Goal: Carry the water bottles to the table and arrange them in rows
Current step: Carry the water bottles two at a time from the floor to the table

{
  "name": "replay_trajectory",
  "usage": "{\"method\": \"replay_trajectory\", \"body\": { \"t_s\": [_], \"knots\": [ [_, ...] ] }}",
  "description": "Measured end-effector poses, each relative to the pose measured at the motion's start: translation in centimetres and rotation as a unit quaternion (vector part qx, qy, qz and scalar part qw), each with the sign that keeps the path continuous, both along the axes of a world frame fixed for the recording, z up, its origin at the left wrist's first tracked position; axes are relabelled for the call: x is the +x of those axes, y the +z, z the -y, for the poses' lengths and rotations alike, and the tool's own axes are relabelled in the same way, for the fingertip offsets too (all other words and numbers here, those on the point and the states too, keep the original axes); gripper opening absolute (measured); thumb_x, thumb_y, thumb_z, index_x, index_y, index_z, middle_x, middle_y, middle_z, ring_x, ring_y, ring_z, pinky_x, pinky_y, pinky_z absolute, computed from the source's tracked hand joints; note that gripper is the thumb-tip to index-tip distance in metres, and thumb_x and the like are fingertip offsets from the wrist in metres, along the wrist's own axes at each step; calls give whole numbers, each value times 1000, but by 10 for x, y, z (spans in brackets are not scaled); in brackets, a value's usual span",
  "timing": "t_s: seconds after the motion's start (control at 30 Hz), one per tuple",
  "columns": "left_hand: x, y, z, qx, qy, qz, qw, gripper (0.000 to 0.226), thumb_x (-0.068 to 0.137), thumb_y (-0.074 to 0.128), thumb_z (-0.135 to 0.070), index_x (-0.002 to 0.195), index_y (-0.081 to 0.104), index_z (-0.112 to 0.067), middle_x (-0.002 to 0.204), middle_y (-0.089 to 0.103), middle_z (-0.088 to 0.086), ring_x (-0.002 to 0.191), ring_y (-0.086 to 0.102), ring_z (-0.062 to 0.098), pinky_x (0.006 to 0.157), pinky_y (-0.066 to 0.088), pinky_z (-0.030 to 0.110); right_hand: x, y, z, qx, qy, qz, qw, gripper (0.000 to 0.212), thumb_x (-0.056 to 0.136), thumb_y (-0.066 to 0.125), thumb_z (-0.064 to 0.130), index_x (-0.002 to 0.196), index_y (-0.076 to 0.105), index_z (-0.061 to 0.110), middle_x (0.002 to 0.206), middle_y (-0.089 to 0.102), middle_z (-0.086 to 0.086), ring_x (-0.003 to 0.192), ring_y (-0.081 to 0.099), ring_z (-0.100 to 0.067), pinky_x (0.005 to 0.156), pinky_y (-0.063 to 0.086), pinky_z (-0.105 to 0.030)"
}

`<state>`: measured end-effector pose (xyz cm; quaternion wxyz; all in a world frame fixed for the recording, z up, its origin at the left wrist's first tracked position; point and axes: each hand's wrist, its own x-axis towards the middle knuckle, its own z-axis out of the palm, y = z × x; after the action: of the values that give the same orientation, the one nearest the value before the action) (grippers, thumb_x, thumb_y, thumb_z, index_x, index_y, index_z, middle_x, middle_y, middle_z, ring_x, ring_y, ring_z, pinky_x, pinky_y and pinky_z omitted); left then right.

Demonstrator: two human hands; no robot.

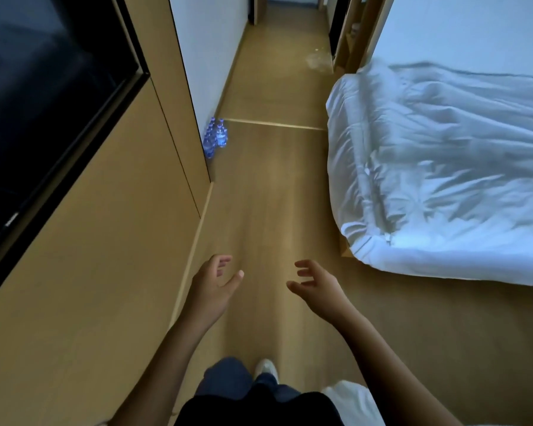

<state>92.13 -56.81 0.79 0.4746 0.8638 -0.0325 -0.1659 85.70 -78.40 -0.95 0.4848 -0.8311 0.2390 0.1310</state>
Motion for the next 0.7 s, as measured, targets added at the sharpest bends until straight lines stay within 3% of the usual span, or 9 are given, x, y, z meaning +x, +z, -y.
{"method": "replay_trajectory", "body": {
  "t_s": [0.4,0.7],
  "knots": [
    [292,-27,108,-14,-22,-9,1000,34,92,64,-30,124,51,-26,130,53,-6,114,48,8,88,39,23,283,-11,104,-9,-19,-1,1000,51,92,68,35,137,48,25,134,56,-1,114,60,-17,82,48,-22],
    [511,-12,172,-8,-33,-15,999,29,92,64,-33,119,52,-29,123,53,-8,114,50,11,85,40,26,486,2,168,-20,-22,1,1000,50,92,68,34,137,47,26,131,56,1,111,60,-14,81,48,-19]
  ]
}}
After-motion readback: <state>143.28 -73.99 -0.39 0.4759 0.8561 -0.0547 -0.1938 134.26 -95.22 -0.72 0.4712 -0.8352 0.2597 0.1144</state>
